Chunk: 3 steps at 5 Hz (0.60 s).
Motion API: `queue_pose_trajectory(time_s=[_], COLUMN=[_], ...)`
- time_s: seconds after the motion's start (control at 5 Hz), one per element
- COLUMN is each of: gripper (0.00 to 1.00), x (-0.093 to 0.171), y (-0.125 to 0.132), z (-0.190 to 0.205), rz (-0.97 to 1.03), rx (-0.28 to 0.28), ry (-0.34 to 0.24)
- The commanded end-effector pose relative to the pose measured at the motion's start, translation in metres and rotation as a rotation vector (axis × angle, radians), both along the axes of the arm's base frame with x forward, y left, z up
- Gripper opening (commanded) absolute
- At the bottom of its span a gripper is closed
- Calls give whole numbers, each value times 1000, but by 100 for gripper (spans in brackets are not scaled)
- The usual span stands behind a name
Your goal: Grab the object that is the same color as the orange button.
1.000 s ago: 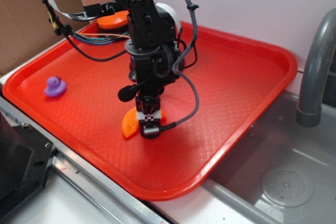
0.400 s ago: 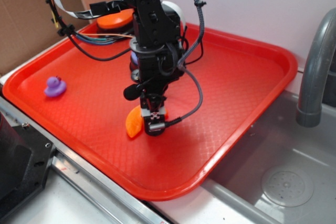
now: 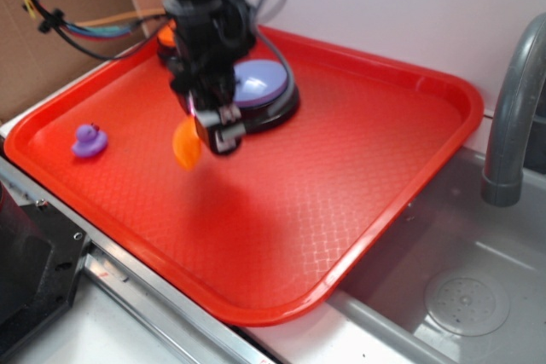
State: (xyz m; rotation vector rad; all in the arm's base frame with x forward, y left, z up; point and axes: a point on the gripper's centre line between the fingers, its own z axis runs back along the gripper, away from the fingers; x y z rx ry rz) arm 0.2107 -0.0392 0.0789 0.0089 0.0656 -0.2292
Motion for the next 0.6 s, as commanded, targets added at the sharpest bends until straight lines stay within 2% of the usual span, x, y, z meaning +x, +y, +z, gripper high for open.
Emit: queue_pose_trajectory(time_s=[0.0,0.2,0.4], gripper=[0,0,79], x=[-5,-16,-19], y=[49,62,67], z=[61,69,74], rz=[136,163,121], rx=[6,13,97], ry=[-117,-107,91])
